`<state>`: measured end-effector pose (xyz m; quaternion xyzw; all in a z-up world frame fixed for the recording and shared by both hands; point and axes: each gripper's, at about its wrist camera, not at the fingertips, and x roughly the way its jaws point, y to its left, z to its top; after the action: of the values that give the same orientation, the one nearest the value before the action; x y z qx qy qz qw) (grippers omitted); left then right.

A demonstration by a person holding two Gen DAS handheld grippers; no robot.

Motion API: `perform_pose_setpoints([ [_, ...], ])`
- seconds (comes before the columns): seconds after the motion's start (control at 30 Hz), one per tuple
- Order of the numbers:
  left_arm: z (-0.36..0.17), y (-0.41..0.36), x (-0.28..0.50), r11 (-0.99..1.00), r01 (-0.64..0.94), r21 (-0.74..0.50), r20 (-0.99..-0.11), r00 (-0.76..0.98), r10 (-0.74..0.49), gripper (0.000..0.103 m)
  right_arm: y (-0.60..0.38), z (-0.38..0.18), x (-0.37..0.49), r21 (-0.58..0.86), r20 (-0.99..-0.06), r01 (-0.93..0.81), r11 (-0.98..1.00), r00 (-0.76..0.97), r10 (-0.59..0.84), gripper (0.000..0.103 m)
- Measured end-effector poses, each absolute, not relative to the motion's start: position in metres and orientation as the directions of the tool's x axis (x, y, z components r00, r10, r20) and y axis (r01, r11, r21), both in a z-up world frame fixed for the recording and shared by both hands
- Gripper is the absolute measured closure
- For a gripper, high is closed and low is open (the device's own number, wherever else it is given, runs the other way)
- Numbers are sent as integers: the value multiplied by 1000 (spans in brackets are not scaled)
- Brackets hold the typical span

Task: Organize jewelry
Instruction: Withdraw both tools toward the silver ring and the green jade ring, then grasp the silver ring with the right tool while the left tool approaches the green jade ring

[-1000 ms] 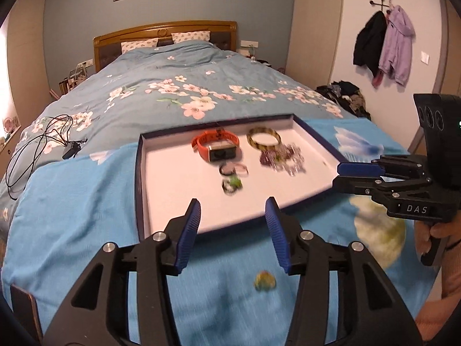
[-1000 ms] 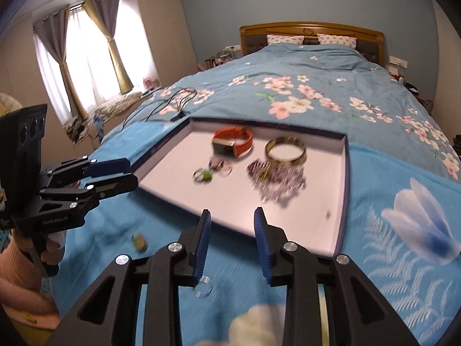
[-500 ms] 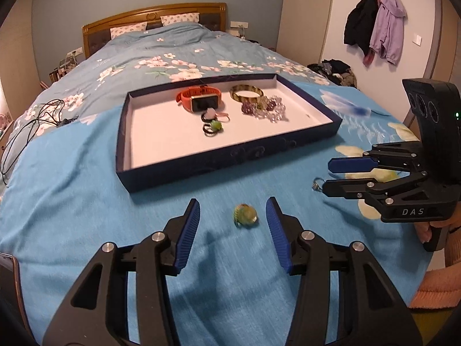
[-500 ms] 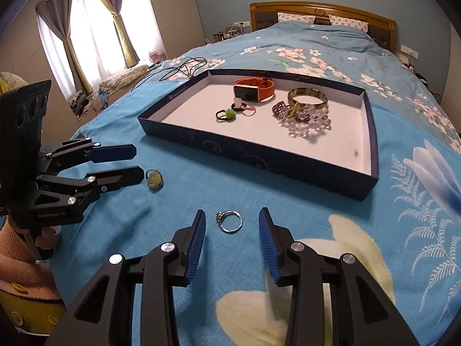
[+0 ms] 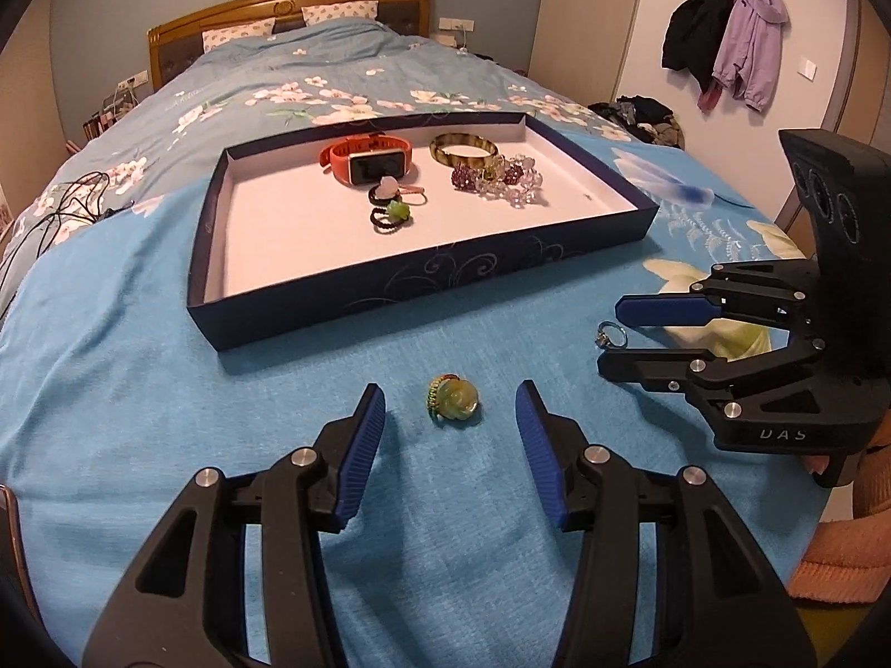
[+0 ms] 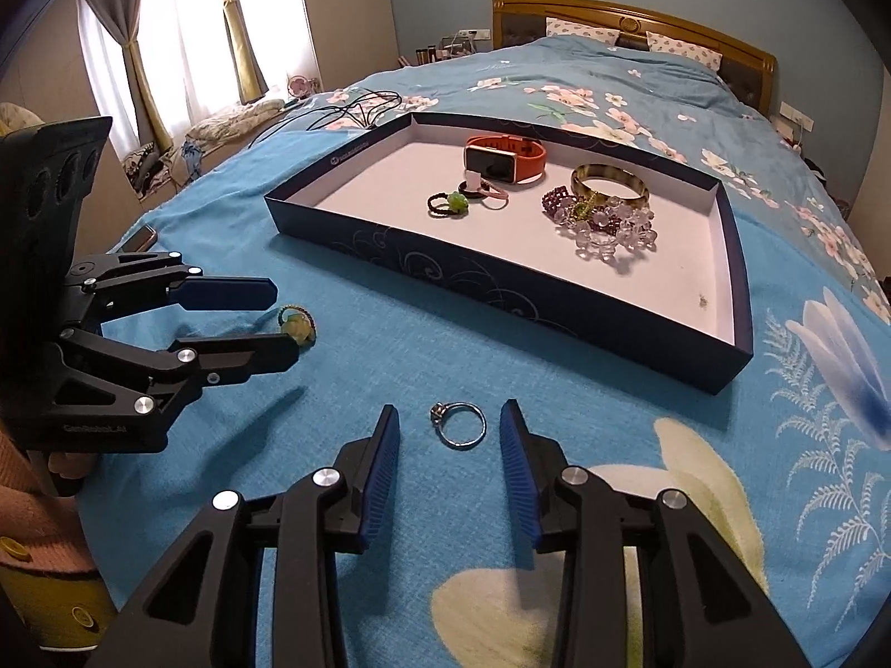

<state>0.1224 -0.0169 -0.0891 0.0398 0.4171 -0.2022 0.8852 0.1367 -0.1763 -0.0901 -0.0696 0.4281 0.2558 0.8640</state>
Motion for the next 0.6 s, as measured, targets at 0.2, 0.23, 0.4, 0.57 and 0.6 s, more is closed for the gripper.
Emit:
perform_pose_setpoints([
  [0.2, -94, -17, 129, 915, 387, -117, -772, 544, -329, 59, -176, -90, 135, 95, -776, -507, 857, 502, 383, 87],
  [0.23, -94, -17, 130, 914, 387, -119, -771, 544, -331, 59, -176, -90, 135, 94, -776, -509, 855, 501, 384, 88],
  [0.4, -94, -17, 129, 915, 386, -115, -772, 544, -327, 66, -175, -90, 134, 92, -775, -510, 856, 502, 383, 88],
  [0.57, -95, -17, 130, 913, 389, -118, -772, 543, -331, 69, -176, -89, 134, 98, -774, -510, 855, 501, 387, 92],
  [0.6, -95, -17, 130, 914, 389, -118, -772, 543, -330, 69, -176, -89, 133, 100, -773, -509, 855, 502, 389, 100],
])
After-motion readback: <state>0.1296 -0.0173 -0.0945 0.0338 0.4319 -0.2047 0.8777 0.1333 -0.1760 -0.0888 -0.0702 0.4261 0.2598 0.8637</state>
